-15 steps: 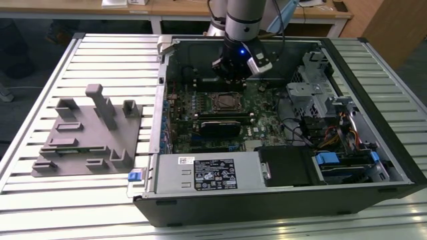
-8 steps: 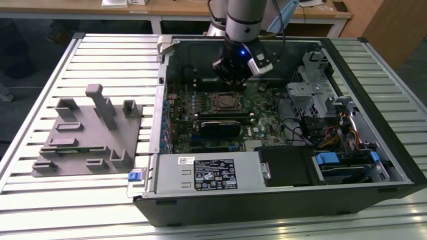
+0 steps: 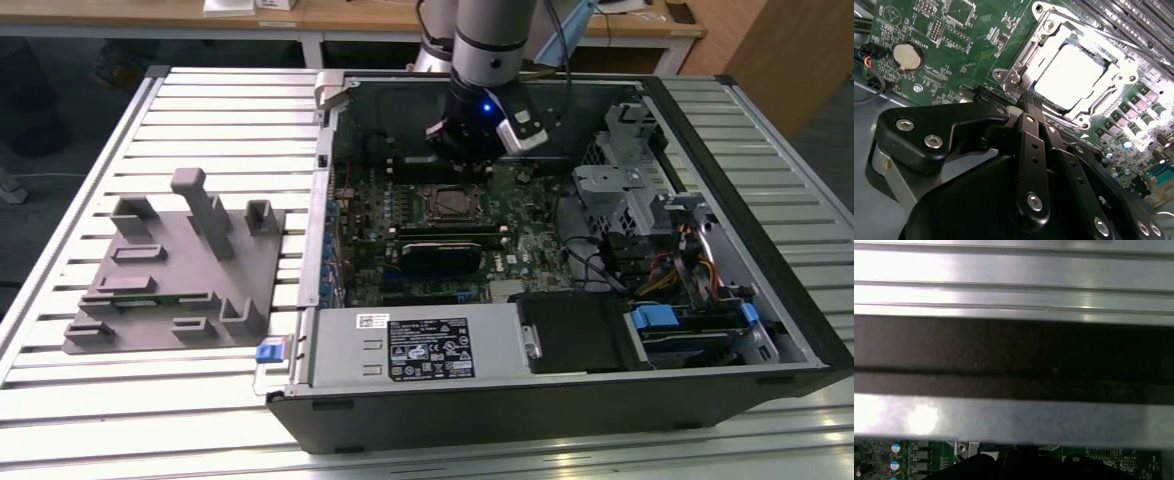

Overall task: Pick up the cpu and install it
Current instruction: 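Install the second cpu locking lever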

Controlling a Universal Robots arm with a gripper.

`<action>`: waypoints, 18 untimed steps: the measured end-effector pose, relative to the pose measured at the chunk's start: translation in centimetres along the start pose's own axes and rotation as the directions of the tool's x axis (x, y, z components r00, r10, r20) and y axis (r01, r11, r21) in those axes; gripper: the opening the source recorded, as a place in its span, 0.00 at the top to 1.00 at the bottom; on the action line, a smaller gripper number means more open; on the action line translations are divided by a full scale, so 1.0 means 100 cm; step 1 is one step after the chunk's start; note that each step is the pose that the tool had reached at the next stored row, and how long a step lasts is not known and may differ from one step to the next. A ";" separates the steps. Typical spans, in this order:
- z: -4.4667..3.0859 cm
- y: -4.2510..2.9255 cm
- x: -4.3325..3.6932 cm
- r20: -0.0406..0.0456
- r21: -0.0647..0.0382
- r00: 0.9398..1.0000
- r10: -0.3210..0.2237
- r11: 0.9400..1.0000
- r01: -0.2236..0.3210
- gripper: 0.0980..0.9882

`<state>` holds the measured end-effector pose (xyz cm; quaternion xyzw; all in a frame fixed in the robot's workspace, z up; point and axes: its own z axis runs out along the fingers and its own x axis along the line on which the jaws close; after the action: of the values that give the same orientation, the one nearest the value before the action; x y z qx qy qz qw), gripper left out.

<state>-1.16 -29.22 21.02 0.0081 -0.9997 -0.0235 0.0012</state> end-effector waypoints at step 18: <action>-0.0011 -0.0178 -0.0001 0.000 0.000 1.000 0.000 1.000 0.000 0.99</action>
<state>-1.11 -31.00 21.05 0.0080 -0.9997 -0.0235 0.0012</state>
